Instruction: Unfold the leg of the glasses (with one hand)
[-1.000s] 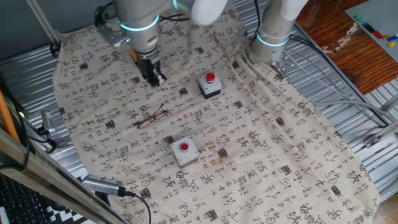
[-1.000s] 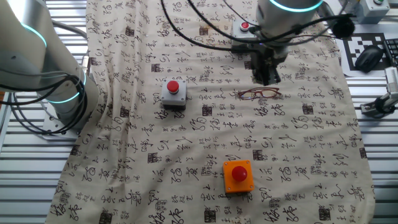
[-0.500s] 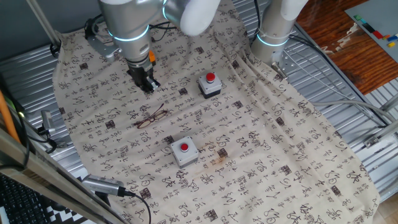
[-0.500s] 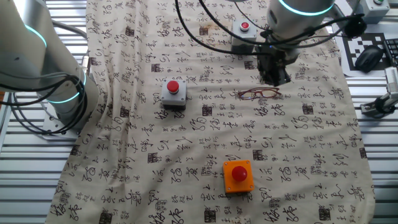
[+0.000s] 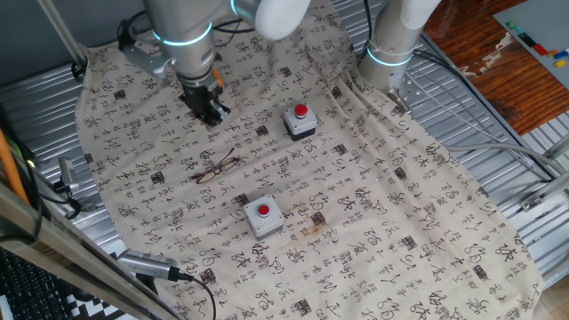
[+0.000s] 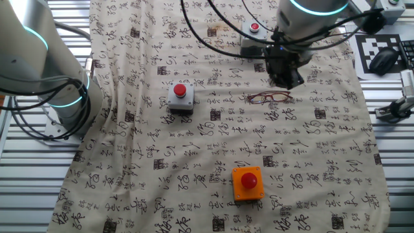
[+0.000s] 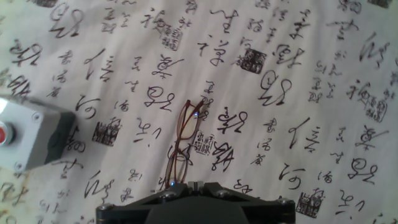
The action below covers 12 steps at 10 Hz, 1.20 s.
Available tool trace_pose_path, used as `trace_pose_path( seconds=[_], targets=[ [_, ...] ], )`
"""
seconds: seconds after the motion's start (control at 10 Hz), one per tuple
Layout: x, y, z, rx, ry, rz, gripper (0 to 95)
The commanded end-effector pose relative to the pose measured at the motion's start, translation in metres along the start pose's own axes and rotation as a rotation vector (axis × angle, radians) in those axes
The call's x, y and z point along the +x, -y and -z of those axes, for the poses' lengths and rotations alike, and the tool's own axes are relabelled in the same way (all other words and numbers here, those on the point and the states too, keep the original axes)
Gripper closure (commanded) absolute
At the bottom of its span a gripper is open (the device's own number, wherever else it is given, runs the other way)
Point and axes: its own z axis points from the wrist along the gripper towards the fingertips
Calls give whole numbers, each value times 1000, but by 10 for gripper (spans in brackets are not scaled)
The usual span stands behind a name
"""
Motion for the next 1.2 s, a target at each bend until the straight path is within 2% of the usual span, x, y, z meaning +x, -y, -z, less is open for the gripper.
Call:
trace_pose_path(
  seconds=[0.1, 0.2, 0.4, 0.5, 0.8, 1.0, 1.2],
  targets=[
    [1, 0, 1, -15, -36, 43, 950],
    [1, 0, 1, -15, -31, 39, 950],
    [-10, -10, -8, -10, -34, 39, 950],
    [-12, -15, -12, -12, -33, 38, 760],
    [-13, -20, -35, -13, -29, 27, 760],
    [-14, -22, -56, -11, -28, 28, 760],
    [-14, -22, -59, -11, -24, 27, 760]
  ],
)
